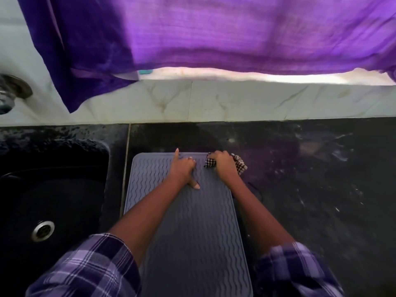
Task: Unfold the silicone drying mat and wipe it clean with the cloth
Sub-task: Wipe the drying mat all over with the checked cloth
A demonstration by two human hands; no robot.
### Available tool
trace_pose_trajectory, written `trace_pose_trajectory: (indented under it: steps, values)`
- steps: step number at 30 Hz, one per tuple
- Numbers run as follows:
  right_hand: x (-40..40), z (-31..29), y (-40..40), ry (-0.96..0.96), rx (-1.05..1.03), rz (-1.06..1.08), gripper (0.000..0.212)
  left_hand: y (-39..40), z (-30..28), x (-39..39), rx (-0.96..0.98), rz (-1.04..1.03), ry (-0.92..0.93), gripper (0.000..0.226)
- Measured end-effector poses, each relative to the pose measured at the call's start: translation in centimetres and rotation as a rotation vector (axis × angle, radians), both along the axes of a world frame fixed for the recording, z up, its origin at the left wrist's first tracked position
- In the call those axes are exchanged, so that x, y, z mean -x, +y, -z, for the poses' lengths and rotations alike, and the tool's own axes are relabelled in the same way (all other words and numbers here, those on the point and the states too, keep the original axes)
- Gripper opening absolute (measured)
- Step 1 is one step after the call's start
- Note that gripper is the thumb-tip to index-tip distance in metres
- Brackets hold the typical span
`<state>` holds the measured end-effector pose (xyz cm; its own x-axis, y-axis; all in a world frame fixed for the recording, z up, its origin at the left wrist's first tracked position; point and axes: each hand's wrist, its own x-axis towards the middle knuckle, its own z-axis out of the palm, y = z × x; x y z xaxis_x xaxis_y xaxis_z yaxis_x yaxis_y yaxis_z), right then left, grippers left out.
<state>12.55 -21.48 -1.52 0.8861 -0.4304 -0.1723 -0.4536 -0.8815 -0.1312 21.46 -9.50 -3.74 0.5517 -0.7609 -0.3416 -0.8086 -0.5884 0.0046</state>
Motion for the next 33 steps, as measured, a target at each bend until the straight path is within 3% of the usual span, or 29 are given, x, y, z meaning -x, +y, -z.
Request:
trace_pose_trajectory:
  steps: [3,8,12,15,17,21,25,26,30,33]
  values:
    - [2.7,-0.1,0.4,0.055,-0.081,-0.031,0.050,0.1,-0.5,0.1,0.007,0.016,0.001,0.088]
    - [1.4,-3.2,0.1,0.252,-0.152,-0.070,0.034,0.1,-0.6,0.0,0.013,-0.002,0.020,0.086]
    - [-3.0,-3.6,0.9,0.038,-0.054,-0.024,0.035,0.1,-0.1,0.1,0.031,-0.028,0.033,0.084]
    - [-2.9,-1.4,2.3,0.028,0.056,-0.027,0.037,0.1,-0.2,0.1,0.010,-0.022,0.034,0.091]
    - [-1.4,-0.8,2.3,0.027,0.016,-0.040,0.039,-0.1,-0.5,0.0,-0.016,-0.025,0.028,0.093]
    - [3.5,-1.1,2.5,0.126,-0.179,-0.062,0.039,0.0,-0.7,0.3,-0.042,-0.014,0.008,0.093]
    - [5.1,-2.7,2.4,0.362,-0.247,-0.208,0.031,0.0,-0.7,0.3,-0.057,-0.017,0.015,0.096]
    - [4.6,-3.3,1.9,0.338,-0.268,-0.202,0.028,-0.1,-0.6,0.3,-0.056,-0.019,0.024,0.096]
    - [0.5,-3.9,0.6,-0.066,-0.197,-0.017,0.028,0.0,-0.6,0.2,-0.028,-0.028,0.041,0.088]
    - [-1.2,-2.6,1.7,0.092,-0.212,-0.025,0.035,0.2,-0.8,0.4,-0.046,-0.020,0.015,0.094]
